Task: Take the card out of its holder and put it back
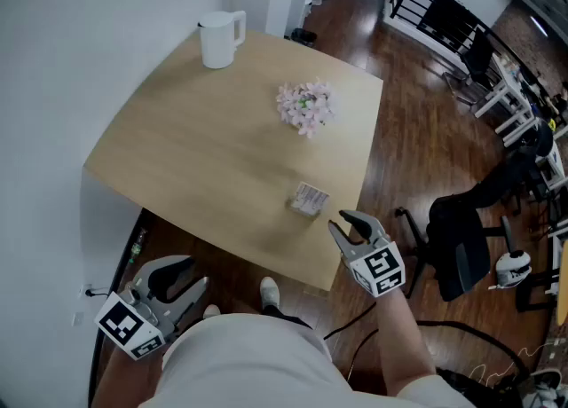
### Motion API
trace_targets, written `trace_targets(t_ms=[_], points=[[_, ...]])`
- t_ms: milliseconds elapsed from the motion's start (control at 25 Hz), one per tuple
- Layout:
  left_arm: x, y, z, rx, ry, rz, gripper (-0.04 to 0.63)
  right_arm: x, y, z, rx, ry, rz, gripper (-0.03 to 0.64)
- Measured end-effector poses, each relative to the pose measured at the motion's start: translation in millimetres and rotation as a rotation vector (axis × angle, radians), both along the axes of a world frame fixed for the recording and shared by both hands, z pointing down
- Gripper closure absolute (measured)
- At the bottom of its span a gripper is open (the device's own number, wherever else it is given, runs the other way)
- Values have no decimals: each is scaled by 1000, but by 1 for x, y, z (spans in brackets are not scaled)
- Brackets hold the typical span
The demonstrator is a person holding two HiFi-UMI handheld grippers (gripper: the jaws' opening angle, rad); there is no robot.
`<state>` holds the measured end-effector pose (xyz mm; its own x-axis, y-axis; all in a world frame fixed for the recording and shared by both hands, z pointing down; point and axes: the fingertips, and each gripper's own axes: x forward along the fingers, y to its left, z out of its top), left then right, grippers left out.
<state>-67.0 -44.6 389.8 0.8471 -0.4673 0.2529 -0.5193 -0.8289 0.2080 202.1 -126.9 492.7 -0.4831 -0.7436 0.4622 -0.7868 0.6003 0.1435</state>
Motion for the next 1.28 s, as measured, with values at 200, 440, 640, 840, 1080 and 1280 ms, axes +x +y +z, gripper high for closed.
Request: trace_targets(t_ms=[200, 440, 640, 840, 1080, 1280], points=[[29, -26, 4, -5, -1, -67, 455, 22, -58, 36, -50, 9, -84, 487], [43, -38, 9, -39, -15, -162, 456, 22, -93, 85, -171, 4, -200, 482], [43, -43, 13, -64, -34, -212, 456, 11, -96, 111, -251, -28, -289, 485], [43, -46, 15, -80, -47, -238, 456, 4, -98, 115, -263, -63, -319, 538], [45, -50, 14, -80, -52, -247, 455, 1, -96, 114, -291, -97, -339, 589], [41, -48, 13, -78, -50, -255, 456, 0, -94, 109, -303, -116, -344, 595]])
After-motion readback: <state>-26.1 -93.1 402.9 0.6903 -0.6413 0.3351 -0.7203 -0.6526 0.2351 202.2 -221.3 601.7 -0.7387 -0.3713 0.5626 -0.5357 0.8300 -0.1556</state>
